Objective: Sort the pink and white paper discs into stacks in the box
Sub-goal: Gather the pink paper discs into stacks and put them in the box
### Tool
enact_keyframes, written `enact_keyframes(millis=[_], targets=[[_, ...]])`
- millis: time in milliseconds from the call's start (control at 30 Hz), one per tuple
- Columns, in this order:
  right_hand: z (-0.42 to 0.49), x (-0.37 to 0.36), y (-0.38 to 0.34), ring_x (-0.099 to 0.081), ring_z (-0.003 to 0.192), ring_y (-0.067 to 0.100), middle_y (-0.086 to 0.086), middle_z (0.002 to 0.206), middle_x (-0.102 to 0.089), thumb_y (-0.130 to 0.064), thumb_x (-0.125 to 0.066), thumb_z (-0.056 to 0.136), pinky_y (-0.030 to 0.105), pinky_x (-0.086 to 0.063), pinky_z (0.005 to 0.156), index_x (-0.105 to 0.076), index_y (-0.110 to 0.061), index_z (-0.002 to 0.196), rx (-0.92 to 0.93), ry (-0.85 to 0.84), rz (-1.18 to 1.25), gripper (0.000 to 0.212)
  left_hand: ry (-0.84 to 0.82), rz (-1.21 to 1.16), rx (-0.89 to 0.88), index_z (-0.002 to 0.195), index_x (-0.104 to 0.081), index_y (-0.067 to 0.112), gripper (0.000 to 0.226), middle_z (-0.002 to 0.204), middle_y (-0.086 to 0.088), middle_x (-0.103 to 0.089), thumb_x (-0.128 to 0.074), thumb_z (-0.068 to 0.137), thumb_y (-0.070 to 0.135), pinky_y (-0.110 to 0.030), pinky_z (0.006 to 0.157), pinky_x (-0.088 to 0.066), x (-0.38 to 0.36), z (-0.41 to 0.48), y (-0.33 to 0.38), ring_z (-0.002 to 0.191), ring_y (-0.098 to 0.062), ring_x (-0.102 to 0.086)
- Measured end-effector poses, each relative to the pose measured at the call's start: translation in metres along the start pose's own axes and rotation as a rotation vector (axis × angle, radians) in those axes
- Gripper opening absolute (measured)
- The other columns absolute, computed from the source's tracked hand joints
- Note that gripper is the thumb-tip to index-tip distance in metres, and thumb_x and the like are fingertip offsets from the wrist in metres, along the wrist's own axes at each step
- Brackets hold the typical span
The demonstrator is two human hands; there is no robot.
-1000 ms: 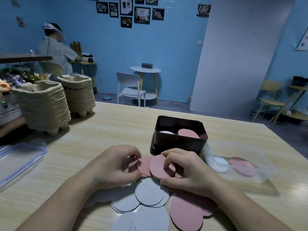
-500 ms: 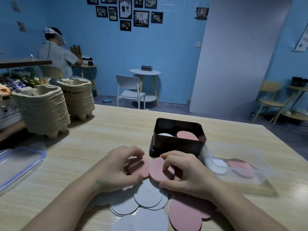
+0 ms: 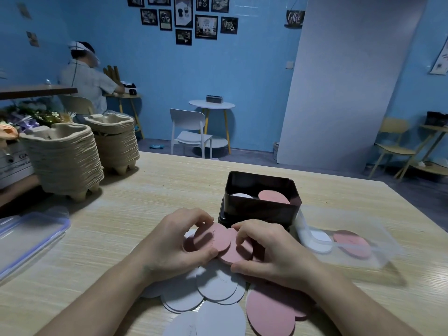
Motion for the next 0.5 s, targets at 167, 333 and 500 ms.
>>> enact_keyframes(millis=[167, 333, 500], targets=[[0.002, -0.004, -0.006, -0.061, 0.113, 0.008, -0.011, 0.123, -0.062, -0.05, -0.08, 0.088, 0.033, -0.052, 0.094, -0.059, -0.027, 0.121, 0.073, 0.002, 0.014, 0.046, 0.034, -0.014, -0.078, 0.111, -0.067, 0.023, 0.043, 0.115, 0.016, -0.071, -0.078, 0.082, 0.053, -0.023, 0.092, -0.048, -0.002, 0.001, 0.005, 0.117, -0.004, -0.064], [0.004, -0.003, -0.009, -0.06, 0.105, 0.011, -0.008, 0.117, -0.062, -0.042, -0.08, 0.091, 0.034, -0.052, 0.088, -0.062, -0.02, 0.109, 0.1, 0.006, 0.042, 0.034, 0.093, -0.01, -0.144, 0.103, -0.066, 0.018, 0.04, 0.115, 0.008, -0.071, -0.081, 0.083, 0.049, -0.03, 0.094, -0.052, -0.003, 0.002, 0.012, 0.118, -0.007, -0.064], [0.004, -0.005, -0.008, -0.047, 0.142, 0.001, 0.0, 0.14, -0.062, -0.046, -0.08, 0.089, 0.03, -0.048, 0.105, -0.061, -0.024, 0.098, 0.089, 0.025, 0.051, 0.031, 0.092, -0.025, -0.198, 0.102, -0.065, 0.016, 0.038, 0.113, 0.008, -0.069, -0.089, 0.081, 0.037, -0.032, 0.084, -0.054, -0.008, 0.003, 0.017, 0.104, -0.012, -0.066]])
Point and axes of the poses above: each hand's wrist, its own z-axis towards the middle knuckle, its own x-axis out of the back of the hand, y = z × x, the point moved 4 cm from there along z, towards the middle knuckle
